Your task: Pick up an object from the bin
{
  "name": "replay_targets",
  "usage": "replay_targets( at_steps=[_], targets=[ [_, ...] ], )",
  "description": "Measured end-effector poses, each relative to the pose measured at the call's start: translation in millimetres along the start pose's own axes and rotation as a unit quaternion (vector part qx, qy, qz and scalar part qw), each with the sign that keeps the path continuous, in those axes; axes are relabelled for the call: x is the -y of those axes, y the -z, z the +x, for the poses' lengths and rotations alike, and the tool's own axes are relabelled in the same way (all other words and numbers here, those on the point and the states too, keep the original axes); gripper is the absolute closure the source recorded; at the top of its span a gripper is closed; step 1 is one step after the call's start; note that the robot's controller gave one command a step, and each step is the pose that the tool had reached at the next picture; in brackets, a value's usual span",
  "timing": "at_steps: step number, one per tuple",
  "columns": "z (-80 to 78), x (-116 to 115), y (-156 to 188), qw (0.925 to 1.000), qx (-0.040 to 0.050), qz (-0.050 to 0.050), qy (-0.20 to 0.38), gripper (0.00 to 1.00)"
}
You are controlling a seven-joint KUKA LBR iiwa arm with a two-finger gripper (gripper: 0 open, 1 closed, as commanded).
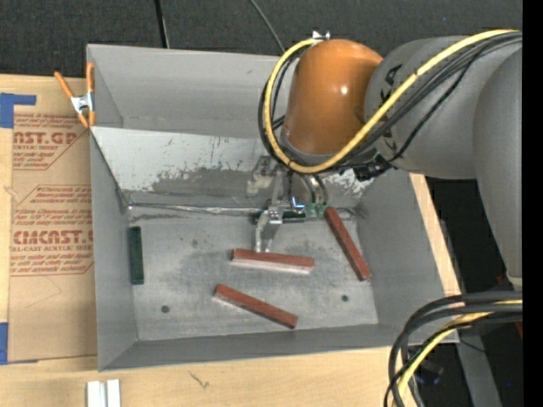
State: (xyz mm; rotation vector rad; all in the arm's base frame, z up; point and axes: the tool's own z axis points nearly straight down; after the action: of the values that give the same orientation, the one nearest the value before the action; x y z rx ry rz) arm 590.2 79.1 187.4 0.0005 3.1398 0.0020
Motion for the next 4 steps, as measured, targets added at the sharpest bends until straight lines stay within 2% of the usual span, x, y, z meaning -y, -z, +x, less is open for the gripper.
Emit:
replay_targets(
  at_steps=[1, 2, 3, 4],
  targets=[
    [0.0, 0.0, 0.0, 1.0000, 0.0000, 0.000, 0.000, 0.00],
    [34.8, 14.5, -62.1, 1.0000, 0.0018, 0.000, 0.004, 0.00],
    [32.8, 22.8, -95.7, 0.9964, -0.0001, 0.000, -0.085, 1.00],
    [32.8, 22.9, -95.7, 0.9964, -0.0001, 0.000, -0.085, 1.00]
  ],
)
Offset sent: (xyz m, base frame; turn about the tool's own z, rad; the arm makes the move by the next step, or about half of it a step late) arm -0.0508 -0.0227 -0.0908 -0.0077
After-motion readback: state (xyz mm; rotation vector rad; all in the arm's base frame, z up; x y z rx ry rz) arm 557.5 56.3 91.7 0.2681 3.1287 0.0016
